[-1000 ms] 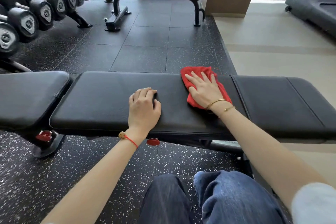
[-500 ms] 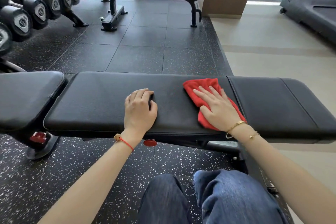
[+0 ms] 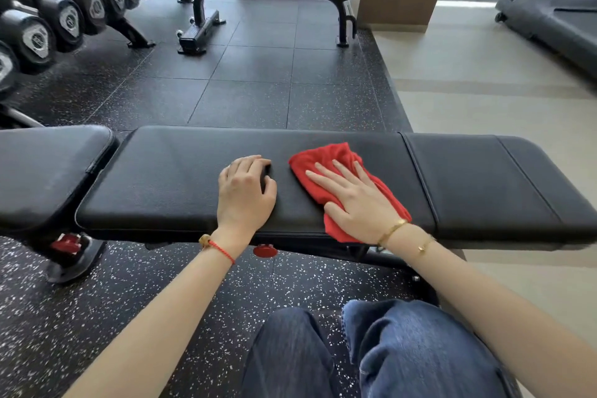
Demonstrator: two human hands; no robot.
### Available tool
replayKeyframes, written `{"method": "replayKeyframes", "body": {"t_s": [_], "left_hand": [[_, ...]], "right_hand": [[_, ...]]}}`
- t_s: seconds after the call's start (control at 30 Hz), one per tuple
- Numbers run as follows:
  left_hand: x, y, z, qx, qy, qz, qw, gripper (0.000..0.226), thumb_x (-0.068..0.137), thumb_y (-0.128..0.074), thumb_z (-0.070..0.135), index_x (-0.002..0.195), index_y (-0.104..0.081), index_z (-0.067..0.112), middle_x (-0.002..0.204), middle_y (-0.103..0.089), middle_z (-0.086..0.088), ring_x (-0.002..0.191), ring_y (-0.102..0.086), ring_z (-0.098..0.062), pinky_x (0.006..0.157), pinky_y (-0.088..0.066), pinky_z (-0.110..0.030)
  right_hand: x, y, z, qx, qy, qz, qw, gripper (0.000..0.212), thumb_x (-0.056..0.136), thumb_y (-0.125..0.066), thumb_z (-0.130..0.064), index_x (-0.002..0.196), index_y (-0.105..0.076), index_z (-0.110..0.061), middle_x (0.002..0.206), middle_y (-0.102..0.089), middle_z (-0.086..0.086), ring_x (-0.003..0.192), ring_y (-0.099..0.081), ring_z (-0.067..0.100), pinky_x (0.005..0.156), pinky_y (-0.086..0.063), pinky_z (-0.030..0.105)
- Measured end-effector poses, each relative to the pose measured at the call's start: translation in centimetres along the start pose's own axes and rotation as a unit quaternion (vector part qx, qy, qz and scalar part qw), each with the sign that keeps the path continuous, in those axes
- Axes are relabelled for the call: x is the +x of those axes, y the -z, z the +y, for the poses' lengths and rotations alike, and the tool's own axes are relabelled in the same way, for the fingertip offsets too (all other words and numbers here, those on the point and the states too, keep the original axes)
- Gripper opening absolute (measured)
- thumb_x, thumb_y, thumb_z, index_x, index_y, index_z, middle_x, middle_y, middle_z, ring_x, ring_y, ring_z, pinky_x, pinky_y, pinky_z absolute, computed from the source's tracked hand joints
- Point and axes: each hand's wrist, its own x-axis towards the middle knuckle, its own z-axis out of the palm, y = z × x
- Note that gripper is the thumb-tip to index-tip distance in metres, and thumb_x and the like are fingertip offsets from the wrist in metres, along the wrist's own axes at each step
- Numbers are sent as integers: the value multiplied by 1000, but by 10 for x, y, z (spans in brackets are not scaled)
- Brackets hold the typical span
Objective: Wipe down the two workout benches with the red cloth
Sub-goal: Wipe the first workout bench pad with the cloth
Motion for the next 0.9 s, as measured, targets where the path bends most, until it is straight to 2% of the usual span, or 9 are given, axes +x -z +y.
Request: {"method": "replayKeyframes", "body": {"t_s": [0.07,0.2,0.37,0.5,0.6,0.7,0.8,0.9], "left_hand": [[0,-1,-1,-2,-2,1,1000,31,89,-58,19,118,-65,16,126,-64,-3,123,-54,-22,110,-36,-41],[-1,-2,0,4,-7,-8,1000,32,91,-56,16,121,-65,12,128,-63,-6,125,-53,-24,111,-35,-42],[2,-4,15,-8,26,-16,999,31,98,-46,15,123,-65,11,130,-62,-7,129,-48,-24,112,-31,-42],[2,-12,53,-36,-14,-39,998,32,97,-47,17,124,-63,13,130,-61,-3,128,-48,-22,113,-30,-41],[1,-23,83,-49,-44,-61,996,33,96,-48,19,126,-62,15,132,-60,-2,130,-47,-21,113,-30,-40],[2,-38,102,-50,-63,-80,994,34,96,-48,21,128,-61,16,132,-60,0,130,-46,-20,114,-29,-39],[1,-51,113,-46,-80,-93,991,35,95,-48,22,128,-60,17,133,-59,2,130,-46,-20,113,-29,-40],[2,-59,118,-33,-88,-94,991,35,94,-48,23,126,-60,19,132,-58,4,129,-45,-19,113,-28,-43]], "right_hand": [[-24,4,12,-5,-18,9,1000,62,91,-41,-32,151,-24,-37,159,-19,-14,150,-8,16,122,2,42],[-51,13,51,-27,-127,30,991,65,84,-33,-37,149,-30,-35,158,-24,-12,149,-14,20,122,1,43],[-30,17,99,-48,-265,52,962,57,94,-41,-33,150,-31,-33,160,-23,-9,149,-15,24,121,2,47],[-20,16,99,-24,-271,50,961,56,95,-40,-31,151,-29,-32,161,-19,-8,149,-13,23,121,5,45],[-49,16,90,-21,-241,50,969,56,95,-40,-31,150,-30,-32,160,-22,-8,149,-15,23,121,3,44],[-82,18,89,-22,-238,60,969,62,87,-31,-36,149,-33,-33,158,-25,-9,148,-18,22,122,2,42],[-93,20,105,-21,-277,76,958,56,92,-38,-31,148,-34,-33,158,-25,-10,148,-18,21,122,2,43],[-89,25,137,-24,-353,86,931,56,94,-42,-27,149,-34,-31,159,-25,-7,148,-17,23,122,2,45]]}}
